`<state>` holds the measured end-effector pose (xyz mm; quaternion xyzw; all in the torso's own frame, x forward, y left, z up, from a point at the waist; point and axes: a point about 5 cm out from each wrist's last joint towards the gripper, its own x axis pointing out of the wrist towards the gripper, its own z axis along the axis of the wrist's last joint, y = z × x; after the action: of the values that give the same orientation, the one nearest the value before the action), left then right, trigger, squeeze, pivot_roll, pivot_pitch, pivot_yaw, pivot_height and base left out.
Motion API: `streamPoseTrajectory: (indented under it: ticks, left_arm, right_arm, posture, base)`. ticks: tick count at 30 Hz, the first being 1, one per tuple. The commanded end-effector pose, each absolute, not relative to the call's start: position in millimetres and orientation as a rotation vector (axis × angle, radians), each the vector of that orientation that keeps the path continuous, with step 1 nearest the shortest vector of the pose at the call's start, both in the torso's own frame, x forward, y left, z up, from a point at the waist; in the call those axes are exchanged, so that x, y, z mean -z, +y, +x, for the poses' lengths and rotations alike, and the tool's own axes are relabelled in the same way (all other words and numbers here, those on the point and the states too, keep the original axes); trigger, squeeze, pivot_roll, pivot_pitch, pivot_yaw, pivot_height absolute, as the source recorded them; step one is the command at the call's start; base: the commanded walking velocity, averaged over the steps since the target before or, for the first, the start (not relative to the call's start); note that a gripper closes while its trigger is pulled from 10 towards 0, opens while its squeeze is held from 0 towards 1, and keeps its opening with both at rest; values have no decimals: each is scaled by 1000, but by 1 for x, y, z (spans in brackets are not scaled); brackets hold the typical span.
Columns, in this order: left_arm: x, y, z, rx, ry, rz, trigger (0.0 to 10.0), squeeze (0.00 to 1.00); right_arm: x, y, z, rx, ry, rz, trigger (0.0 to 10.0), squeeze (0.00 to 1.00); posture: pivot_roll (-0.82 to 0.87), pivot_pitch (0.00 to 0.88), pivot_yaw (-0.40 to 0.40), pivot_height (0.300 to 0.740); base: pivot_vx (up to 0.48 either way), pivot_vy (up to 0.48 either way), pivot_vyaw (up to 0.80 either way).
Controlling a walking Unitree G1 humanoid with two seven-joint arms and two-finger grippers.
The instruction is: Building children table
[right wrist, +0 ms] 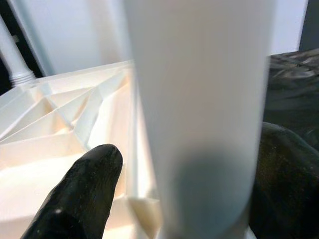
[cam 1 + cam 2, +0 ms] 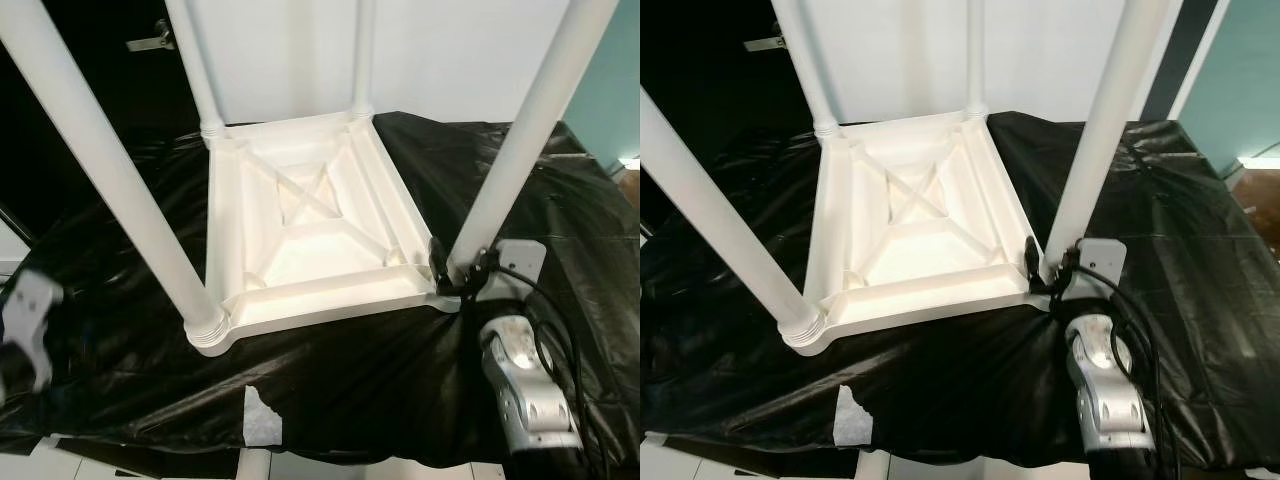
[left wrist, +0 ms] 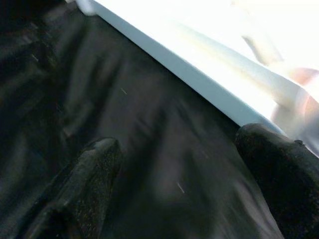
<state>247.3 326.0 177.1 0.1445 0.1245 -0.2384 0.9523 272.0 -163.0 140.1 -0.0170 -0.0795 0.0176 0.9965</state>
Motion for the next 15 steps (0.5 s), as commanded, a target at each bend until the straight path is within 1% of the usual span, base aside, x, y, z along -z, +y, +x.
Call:
streamPoseTrajectory:
  ticks: [1,3,4,6,7,8,10,11,13,14,15]
  left_arm:
    - [-169,326,251,467,265,307,10000,0]
    - [-169,321,272,401,206,318,10000,0]
    - [-169,321,272,401,206,318,10000,0]
    - [-172,314,296,322,129,301,10000,0]
    - [-173,311,304,306,106,290,10000,0]
    - [-173,311,304,306,106,290,10000,0]
    - [-176,305,319,269,54,245,10000,0]
    - [-176,305,319,269,54,245,10000,0]
    - [-179,296,333,253,0,197,10000,0]
    - [-179,296,333,253,0,197,10000,0]
    - [-182,282,345,270,-49,147,10000,0]
  right_arm:
    - [-141,-162,270,-42,-152,-34,10000,0]
    - [-138,-157,262,-60,-133,-41,10000,0]
    - [-138,-157,262,-60,-133,-41,10000,0]
    - [-133,-152,253,-78,-95,-58,10000,0]
    - [-131,-151,250,-85,-80,-63,10000,0]
    - [-131,-151,250,-85,-80,-63,10000,0]
    - [-128,-148,242,-101,-47,-61,10000,0]
    - [-128,-148,242,-101,-47,-61,10000,0]
    - [-126,-148,236,-104,-19,-62,10000,0]
    - [-126,-148,236,-104,-19,-62,10000,0]
    - [-122,-148,229,-111,13,-65,10000,0]
  posture:
    - [-56,28,18,740]
    - [-71,28,25,740]
    - [-71,28,25,740]
    - [-90,30,31,740]
    - [-92,30,31,740]
    - [-92,30,31,740]
    - [-111,37,37,740]
    - [-111,37,37,740]
    - [-117,38,37,740]
    - [-117,38,37,740]
    - [-131,40,41,740]
  base:
    - [0,0,0]
    - [0,0,0]
    - [0,0,0]
    - [0,0,0]
    - [0,0,0]
    - [0,0,0]
    - [0,0,0]
    - [0,0,0]
    - [0,0,0]
    - [0,0,0]
    - [0,0,0]
